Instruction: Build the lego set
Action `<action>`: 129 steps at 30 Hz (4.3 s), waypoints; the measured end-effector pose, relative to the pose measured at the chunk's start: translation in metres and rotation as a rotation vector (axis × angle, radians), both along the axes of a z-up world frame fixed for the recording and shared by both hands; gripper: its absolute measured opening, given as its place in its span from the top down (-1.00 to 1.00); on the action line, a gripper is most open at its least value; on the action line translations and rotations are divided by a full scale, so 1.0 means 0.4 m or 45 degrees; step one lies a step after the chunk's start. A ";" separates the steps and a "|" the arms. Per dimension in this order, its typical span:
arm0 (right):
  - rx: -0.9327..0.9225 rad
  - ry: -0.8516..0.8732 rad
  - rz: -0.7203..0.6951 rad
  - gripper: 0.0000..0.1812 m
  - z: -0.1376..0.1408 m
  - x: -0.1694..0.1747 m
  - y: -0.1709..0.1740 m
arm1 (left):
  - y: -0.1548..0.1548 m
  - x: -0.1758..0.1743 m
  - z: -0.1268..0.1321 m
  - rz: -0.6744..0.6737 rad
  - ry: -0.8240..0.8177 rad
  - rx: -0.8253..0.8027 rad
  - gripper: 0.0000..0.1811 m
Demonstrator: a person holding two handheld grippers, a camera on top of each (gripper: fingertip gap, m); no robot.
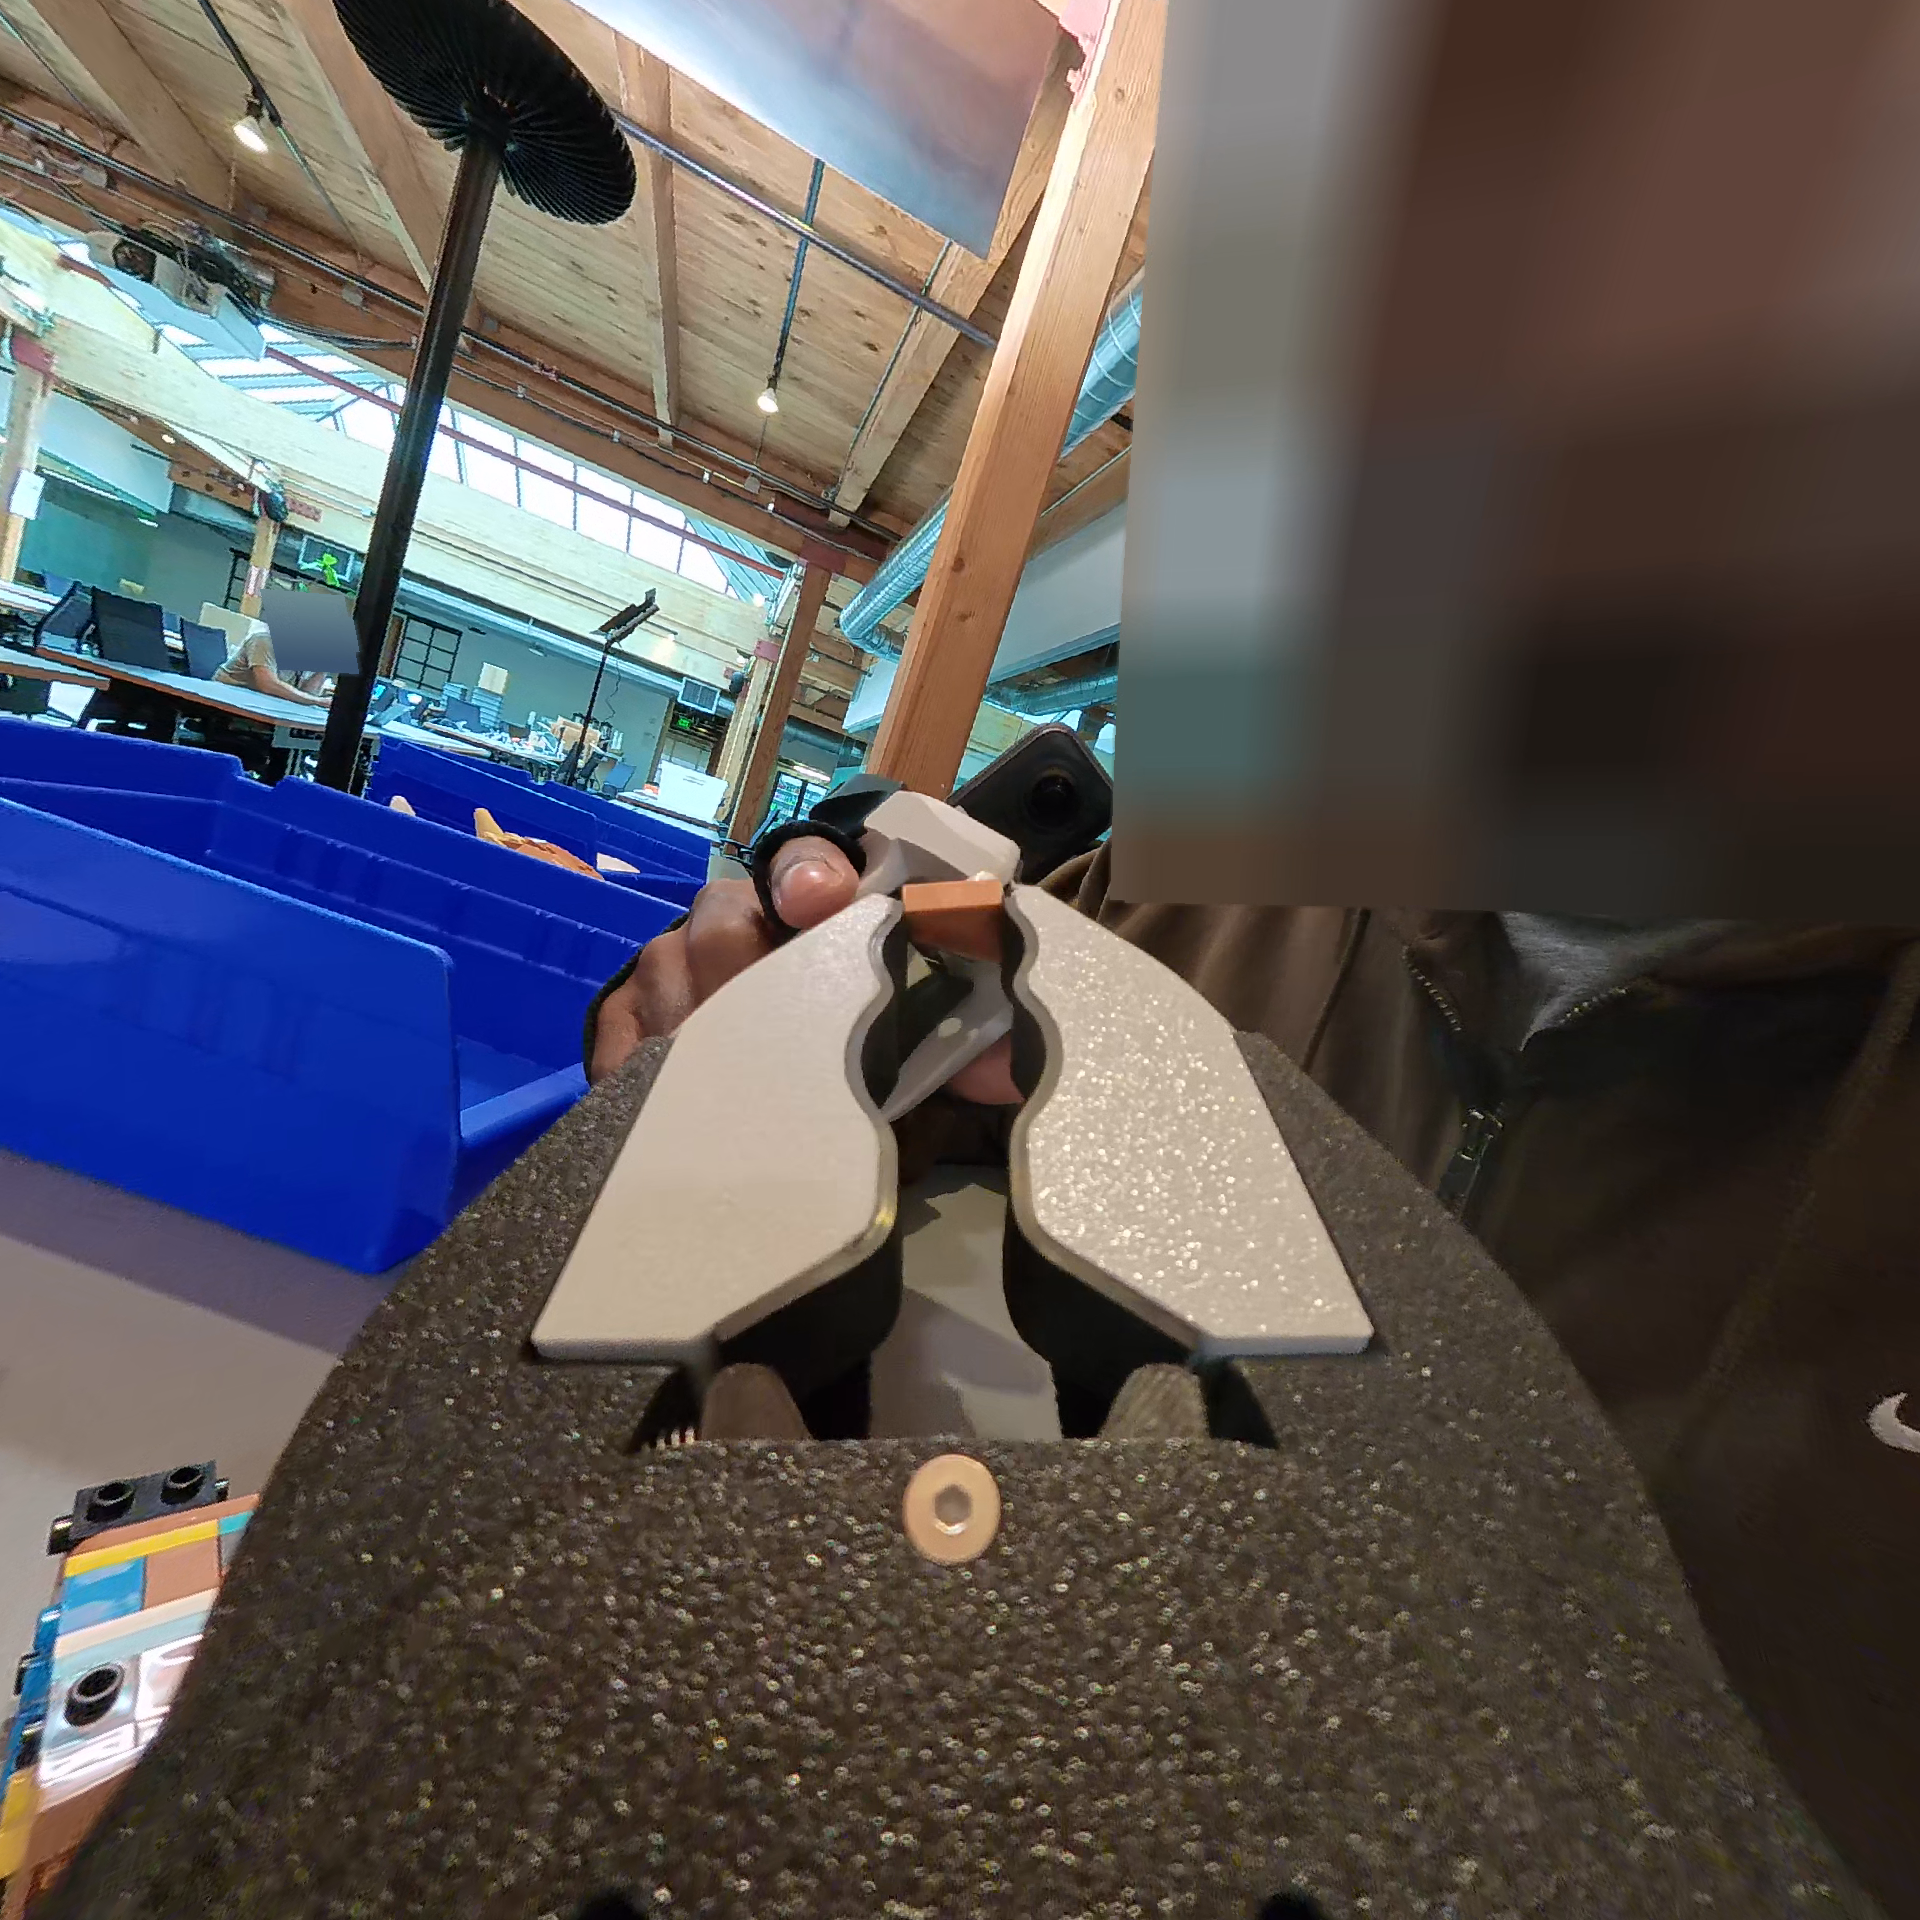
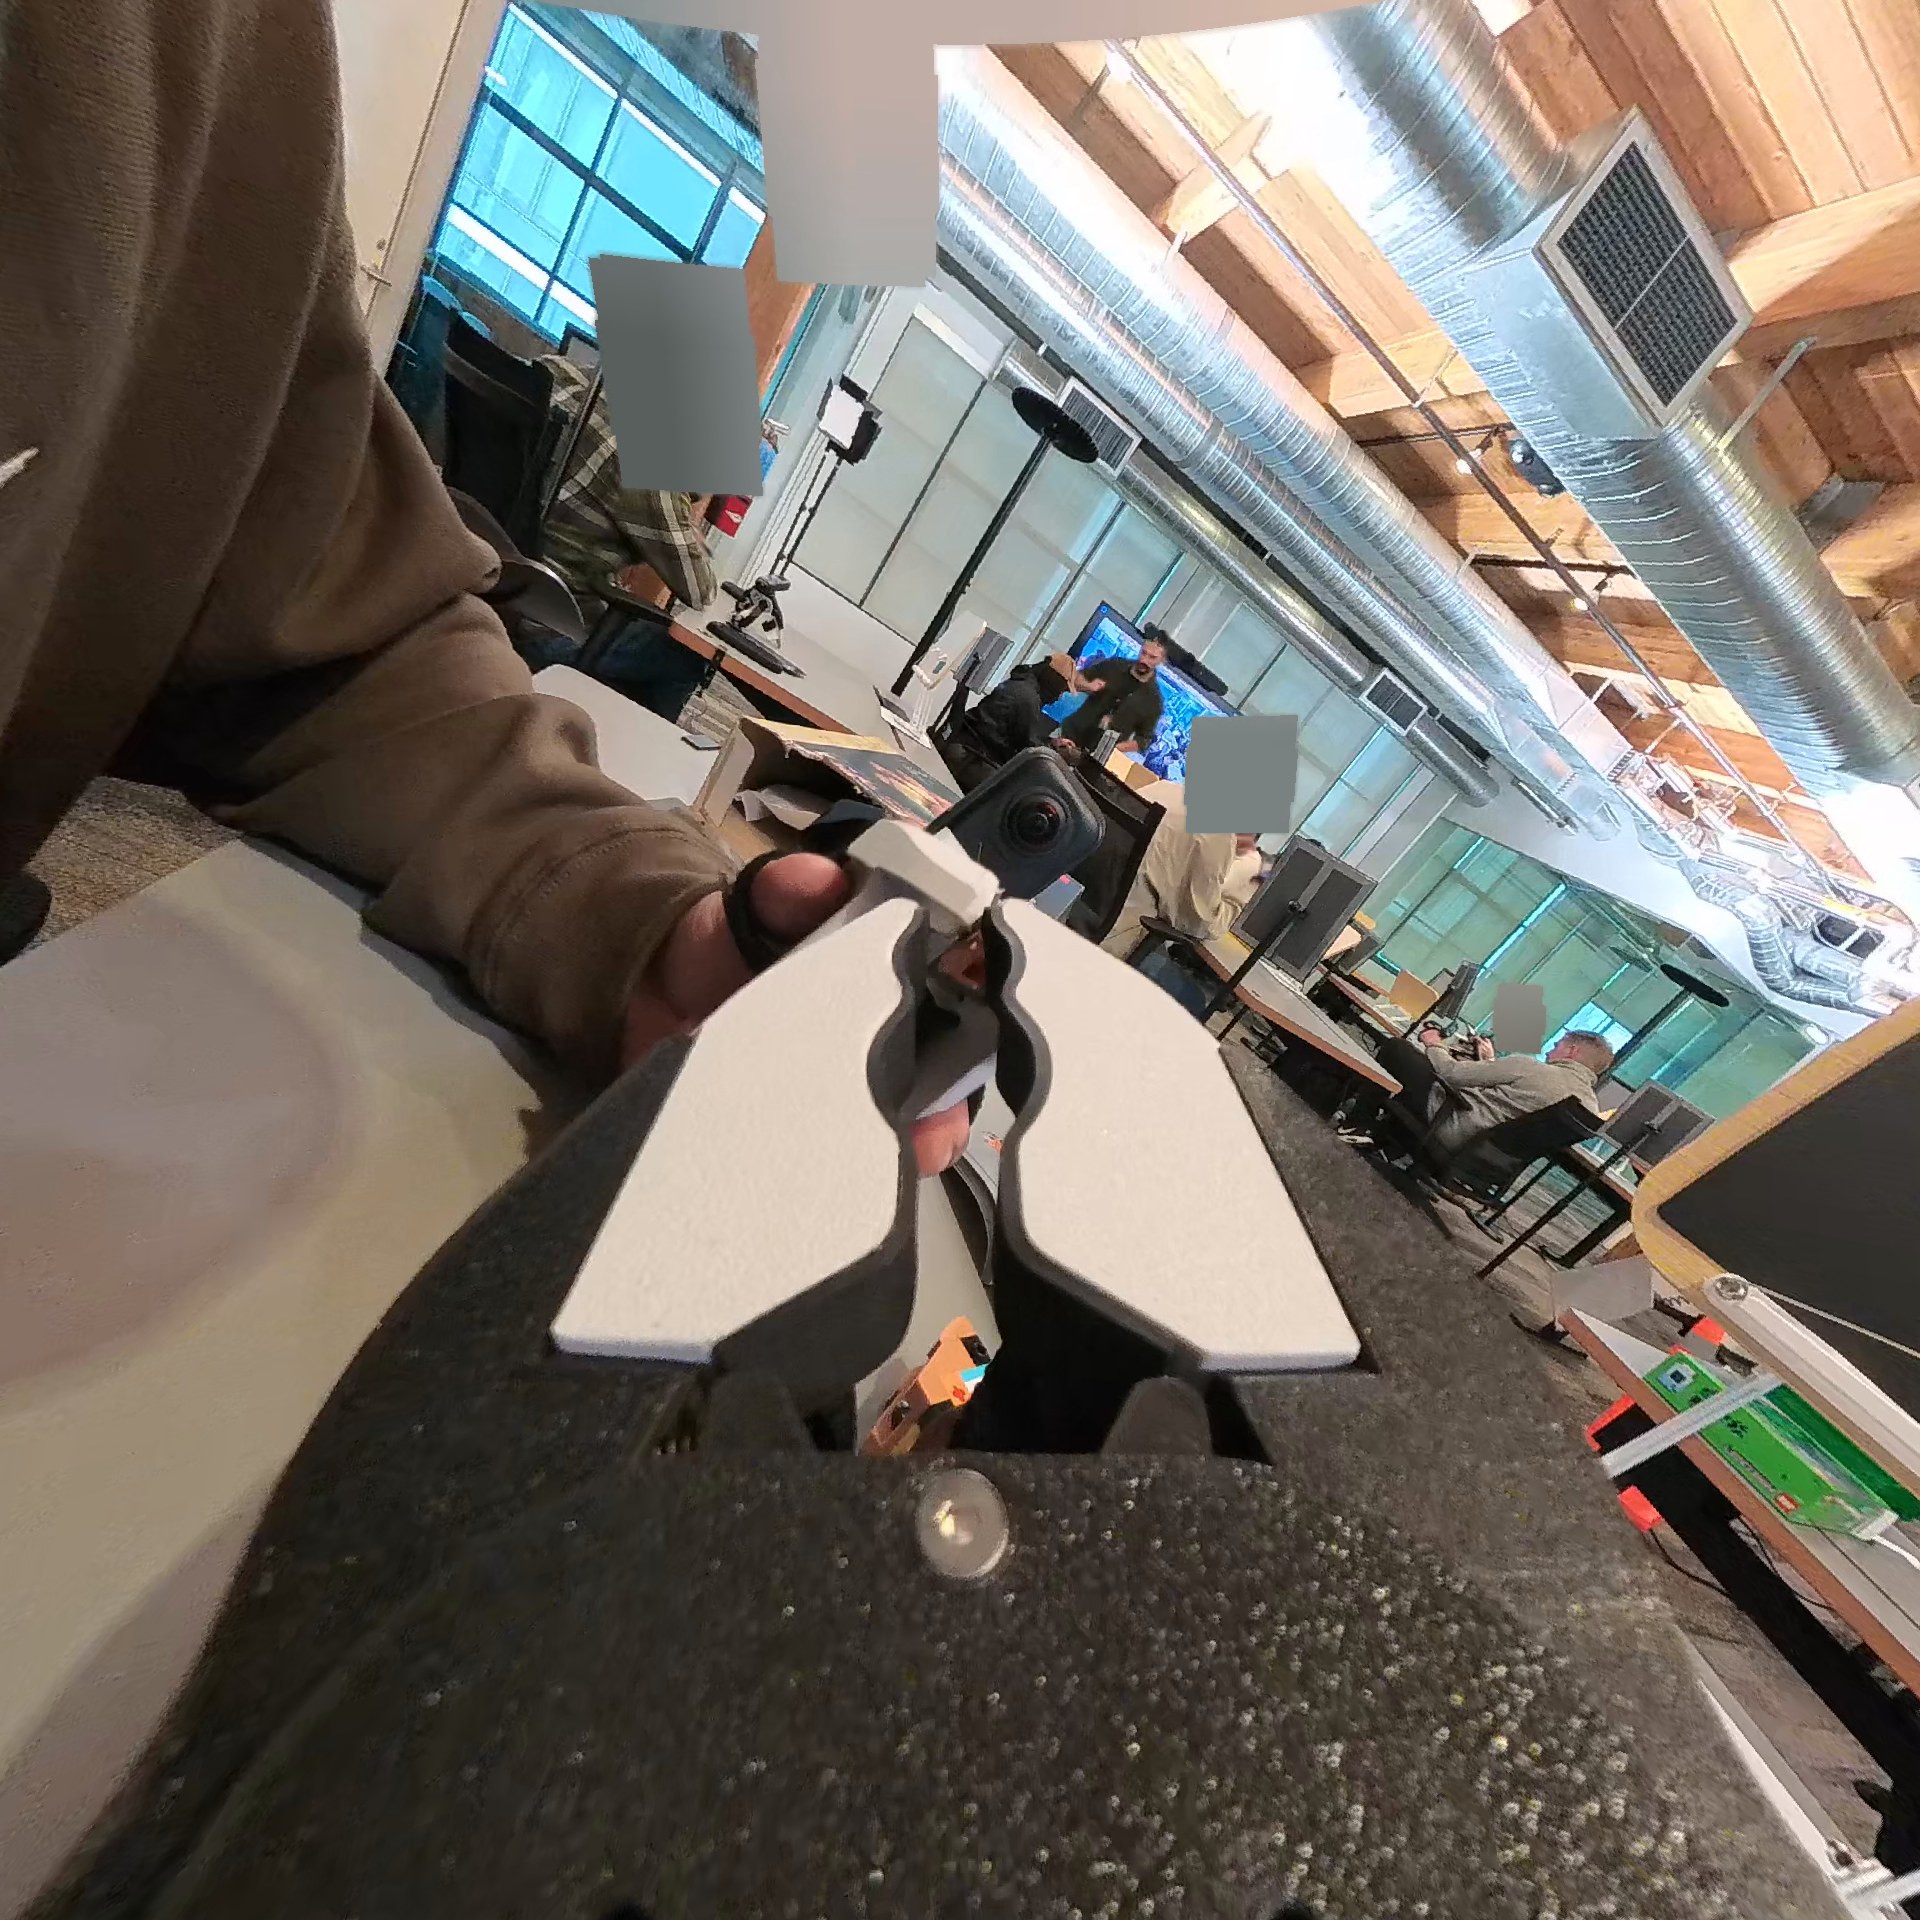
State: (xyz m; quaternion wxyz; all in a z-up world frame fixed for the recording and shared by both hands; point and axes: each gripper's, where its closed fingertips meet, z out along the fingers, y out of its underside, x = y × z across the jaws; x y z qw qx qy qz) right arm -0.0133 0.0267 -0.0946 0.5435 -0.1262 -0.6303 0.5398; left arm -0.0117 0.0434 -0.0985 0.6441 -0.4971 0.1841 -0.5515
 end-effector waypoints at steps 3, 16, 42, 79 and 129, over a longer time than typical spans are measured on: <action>-0.006 -0.001 -0.001 0.89 0.000 -0.001 0.000 | 0.000 -0.001 0.000 0.001 0.000 -0.001 0.82; -0.060 -0.007 -0.039 0.86 -0.005 -0.008 0.005 | 0.007 -0.012 0.000 0.088 0.042 0.032 0.82; -0.079 -0.037 -0.019 0.87 0.007 -0.009 0.024 | 0.003 -0.007 0.004 0.060 0.030 0.028 0.82; 0.049 0.016 -0.152 0.92 -0.013 -0.026 0.020 | 0.016 -0.031 0.010 0.050 -0.096 -0.041 0.82; -0.271 -0.283 0.007 0.91 0.084 -0.063 0.009 | -0.021 -0.034 0.083 -0.324 -0.638 -0.161 0.82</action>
